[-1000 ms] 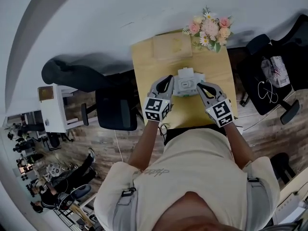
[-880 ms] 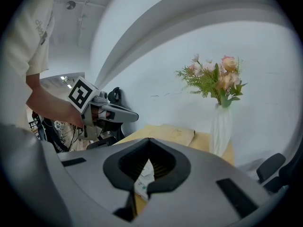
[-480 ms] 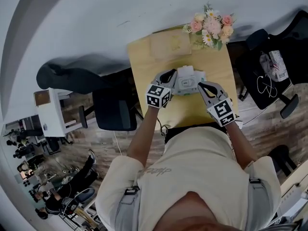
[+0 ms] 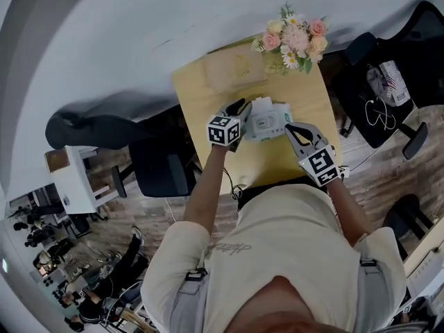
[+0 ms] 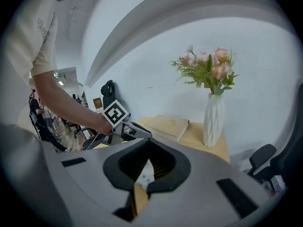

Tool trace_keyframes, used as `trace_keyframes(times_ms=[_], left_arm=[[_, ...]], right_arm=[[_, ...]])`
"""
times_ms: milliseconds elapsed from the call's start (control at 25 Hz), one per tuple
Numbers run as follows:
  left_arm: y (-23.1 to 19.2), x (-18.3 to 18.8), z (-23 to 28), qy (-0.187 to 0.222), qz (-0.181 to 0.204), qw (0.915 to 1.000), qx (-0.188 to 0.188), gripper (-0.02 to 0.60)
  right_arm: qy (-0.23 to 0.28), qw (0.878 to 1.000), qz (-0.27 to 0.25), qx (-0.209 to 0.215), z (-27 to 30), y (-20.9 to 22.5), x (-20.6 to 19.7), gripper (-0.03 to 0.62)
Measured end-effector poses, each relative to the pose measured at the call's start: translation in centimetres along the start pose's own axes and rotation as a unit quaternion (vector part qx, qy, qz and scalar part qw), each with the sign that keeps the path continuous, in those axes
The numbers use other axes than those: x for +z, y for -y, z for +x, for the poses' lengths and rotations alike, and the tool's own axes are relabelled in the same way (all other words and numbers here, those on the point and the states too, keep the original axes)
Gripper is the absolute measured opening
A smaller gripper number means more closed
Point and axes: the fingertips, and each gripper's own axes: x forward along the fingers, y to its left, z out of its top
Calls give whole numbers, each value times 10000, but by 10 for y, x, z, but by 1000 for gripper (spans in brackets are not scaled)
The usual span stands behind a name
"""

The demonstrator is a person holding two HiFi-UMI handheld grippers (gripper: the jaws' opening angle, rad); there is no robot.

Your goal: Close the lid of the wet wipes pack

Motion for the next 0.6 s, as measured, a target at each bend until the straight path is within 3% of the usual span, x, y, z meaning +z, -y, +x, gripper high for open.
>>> trace_keyframes(times_ms=[280,400,600], left_arm=[[-6,-25,26,-605,-220,9977,-223,98],[-6,-27,30,-680,-308,9966,-347,98],[-3,-22,26,-617,-137,9974,-355,86]], right_arm=[[-18,10000,52,-35,-1,8,-2,2],[-9,10000,71,-24,-1,10,-2,2],[-23,9999,106,18,-2,10,-6,2]])
